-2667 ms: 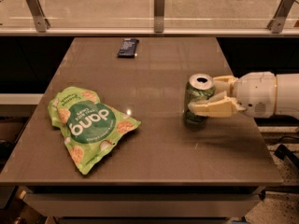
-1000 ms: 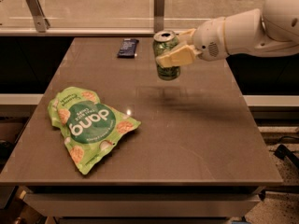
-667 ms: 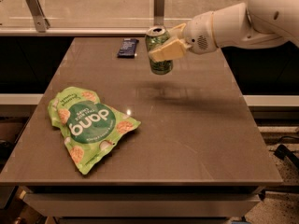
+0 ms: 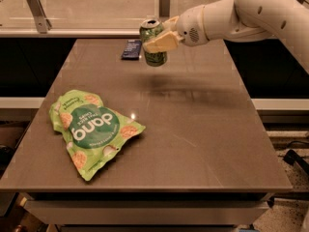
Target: Move green can near rxbar blueberry
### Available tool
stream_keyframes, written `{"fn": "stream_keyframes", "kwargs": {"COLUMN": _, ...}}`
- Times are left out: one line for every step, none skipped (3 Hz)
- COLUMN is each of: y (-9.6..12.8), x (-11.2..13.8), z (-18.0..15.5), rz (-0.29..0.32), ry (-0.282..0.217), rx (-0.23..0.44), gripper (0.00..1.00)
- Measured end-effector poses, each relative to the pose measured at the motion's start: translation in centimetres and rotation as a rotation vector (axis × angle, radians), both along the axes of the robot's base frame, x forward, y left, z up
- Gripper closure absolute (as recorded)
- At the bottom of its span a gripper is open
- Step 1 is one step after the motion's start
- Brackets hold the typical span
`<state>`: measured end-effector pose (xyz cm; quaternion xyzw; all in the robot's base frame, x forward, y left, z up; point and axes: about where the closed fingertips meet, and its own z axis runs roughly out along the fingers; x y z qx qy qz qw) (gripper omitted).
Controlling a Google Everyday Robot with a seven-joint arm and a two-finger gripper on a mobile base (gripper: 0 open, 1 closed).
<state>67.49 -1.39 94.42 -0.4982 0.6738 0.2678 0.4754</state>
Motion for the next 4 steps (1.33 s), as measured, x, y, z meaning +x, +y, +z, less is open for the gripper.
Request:
{"fn": "stream_keyframes", "kwargs": {"y": -0.2, "x": 2.3, "z": 0.9, "rz": -0.025, "ry": -0.034, "rx": 0.015, "gripper": 1.00}}
{"fn": "stream_keyframes", "kwargs": {"y": -0.7, "x": 4.6, "z": 2.1, "rz": -0.052, "ry": -0.061, "rx": 0.027, "gripper": 1.00}}
{"fn": "stream_keyframes", "kwargs": {"y": -1.3, "x": 6.6, "z": 2.4, "rz": -0.074, "ry": -0.070, "rx": 0.041, "gripper": 1.00}}
{"fn": "stream_keyframes", "kwargs": {"y": -2.1, "x": 8.2, "z": 1.3, "rz": -0.086, "ry": -0.051, "rx": 0.084, "gripper": 1.00}}
